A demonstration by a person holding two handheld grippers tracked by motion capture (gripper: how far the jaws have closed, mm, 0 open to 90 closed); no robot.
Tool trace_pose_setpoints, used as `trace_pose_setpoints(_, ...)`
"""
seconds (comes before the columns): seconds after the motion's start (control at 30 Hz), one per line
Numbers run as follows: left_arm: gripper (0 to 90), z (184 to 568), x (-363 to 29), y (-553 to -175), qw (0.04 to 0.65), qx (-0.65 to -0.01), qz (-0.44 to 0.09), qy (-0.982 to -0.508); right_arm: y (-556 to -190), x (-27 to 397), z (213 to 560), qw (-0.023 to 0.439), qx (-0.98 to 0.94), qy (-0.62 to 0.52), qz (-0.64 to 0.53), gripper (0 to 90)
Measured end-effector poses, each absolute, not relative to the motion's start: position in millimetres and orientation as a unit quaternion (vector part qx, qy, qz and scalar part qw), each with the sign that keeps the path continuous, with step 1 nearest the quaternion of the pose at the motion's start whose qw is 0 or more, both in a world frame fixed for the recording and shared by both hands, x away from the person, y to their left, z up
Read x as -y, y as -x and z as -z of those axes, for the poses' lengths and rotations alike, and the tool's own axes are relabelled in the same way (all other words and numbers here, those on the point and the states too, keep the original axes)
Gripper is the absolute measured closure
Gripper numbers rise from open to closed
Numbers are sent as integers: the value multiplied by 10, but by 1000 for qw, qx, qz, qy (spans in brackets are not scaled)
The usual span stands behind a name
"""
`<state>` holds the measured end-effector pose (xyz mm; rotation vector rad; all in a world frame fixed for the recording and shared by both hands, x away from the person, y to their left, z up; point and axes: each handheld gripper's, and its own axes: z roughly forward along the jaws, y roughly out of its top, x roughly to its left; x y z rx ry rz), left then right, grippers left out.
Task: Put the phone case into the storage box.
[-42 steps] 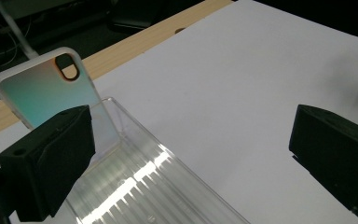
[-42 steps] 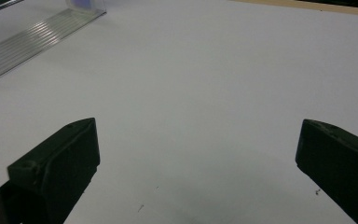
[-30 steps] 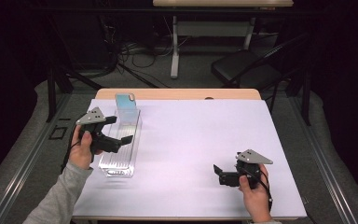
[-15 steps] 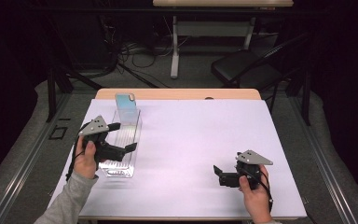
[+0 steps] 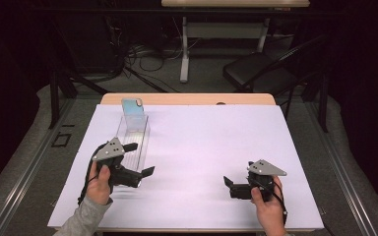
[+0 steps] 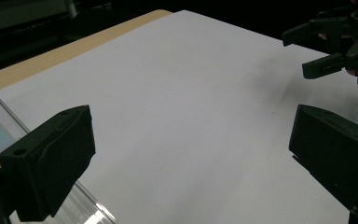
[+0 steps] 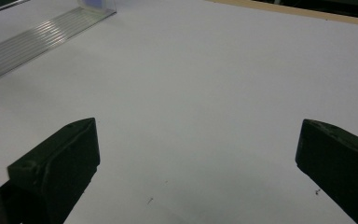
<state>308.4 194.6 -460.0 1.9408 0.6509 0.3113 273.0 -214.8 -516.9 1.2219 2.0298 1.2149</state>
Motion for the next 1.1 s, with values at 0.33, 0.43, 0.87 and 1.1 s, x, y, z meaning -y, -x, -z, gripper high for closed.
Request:
trace_pose_setpoints(0.33,5,4745,-1824,-2947,512,-259,-117,-811,-2691,2089,5178,241,-747,-432,-445,0)
trace_pose_setpoints(0.43,5,4780,-1777,-2911,512,-256,-113,-812,-2678,2088,5179,239,-747,-432,-445,0)
trace_pose_setpoints(0.87,5,4881,-1710,-2853,514,-246,-97,-816,-2639,2071,5209,238,-751,-424,-446,0)
trace_pose_setpoints(1.1,5,4890,-1737,-2861,519,-249,-95,-812,-2628,2067,5218,239,-750,-423,-449,0)
